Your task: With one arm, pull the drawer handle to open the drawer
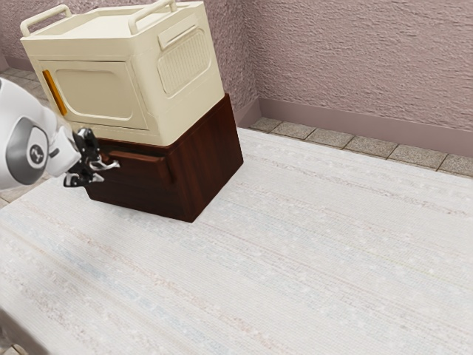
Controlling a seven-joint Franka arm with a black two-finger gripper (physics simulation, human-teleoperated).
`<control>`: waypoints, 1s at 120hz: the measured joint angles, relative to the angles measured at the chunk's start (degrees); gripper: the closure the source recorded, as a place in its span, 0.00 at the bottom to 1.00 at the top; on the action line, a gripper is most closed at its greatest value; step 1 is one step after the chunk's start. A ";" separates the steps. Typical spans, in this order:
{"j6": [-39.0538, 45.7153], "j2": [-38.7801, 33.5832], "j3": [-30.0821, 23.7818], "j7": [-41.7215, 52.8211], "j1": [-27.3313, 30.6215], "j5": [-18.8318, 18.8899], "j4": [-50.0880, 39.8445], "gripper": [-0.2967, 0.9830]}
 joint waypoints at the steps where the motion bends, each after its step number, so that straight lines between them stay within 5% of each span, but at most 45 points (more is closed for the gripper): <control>1: 0.00 -0.05 0.02 0.00 -0.01 0.00 -0.07 0.69; 120: -6.22 -6.43 1.57 1.24 -0.17 -0.10 -4.83 0.70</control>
